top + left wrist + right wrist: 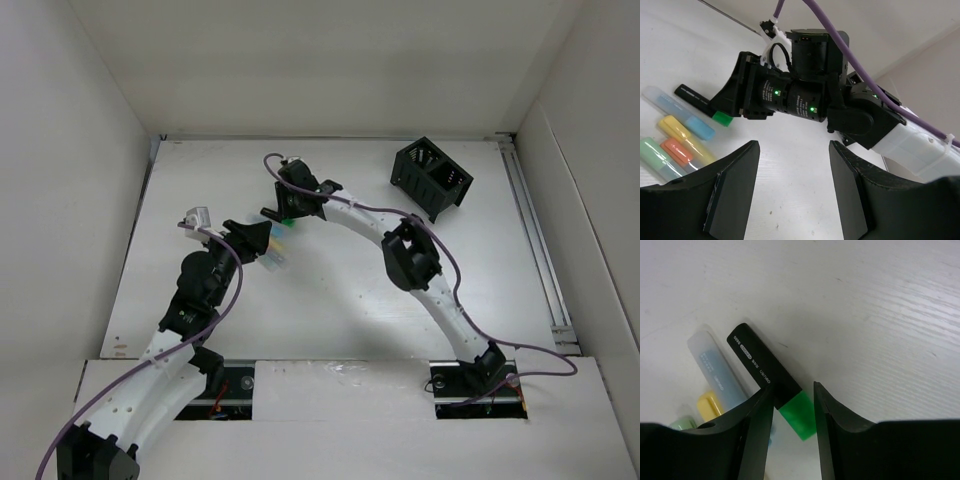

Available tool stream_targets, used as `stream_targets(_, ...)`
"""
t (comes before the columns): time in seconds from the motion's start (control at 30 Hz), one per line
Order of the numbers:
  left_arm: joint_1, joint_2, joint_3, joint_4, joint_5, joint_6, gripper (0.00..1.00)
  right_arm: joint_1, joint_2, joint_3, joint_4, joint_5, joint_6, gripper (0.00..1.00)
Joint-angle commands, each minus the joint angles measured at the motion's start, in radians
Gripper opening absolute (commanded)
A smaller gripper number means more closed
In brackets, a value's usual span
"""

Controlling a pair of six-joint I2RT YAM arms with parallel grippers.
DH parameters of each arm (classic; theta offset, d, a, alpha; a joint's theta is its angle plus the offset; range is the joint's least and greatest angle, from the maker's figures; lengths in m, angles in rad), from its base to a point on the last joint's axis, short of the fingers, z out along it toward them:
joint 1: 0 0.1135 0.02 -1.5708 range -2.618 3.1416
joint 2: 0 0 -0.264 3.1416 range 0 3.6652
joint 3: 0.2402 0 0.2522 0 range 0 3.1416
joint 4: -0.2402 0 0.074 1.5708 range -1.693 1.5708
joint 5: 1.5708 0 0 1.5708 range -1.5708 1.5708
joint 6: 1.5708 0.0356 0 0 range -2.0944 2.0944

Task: Sort the stationery into containers
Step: Move the pen to the center of the board.

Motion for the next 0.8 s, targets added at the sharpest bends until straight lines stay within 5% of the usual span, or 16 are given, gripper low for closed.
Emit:
stream_targets(0.0, -0.004, 0.000, 0.019, 0.028, 0.002, 0.002, 0.54, 0.005, -0.074, -0.093, -0.017, 0.117, -0.007, 0.42)
stream_targets(0.27, -0.004, 0.009, 0.019, 0.051, 0.020, 0.002, 0.54, -0.055, -0.272, -0.394, 0.087, 0.127, 0.057, 0.38)
stream_targets(0.5, -0.004, 0.018, 0.019, 0.051, 0.029, 0.002, 0.54, -0.064, -0.373, -0.471, 0.110, 0.118, 0.106, 0.37)
stream_targets(0.77, -0.004, 0.018, 0.019, 0.060, 0.029, 0.002, 0.54, -0.064, -0.331, -0.304, 0.022, 0.029, -0.014, 0.68)
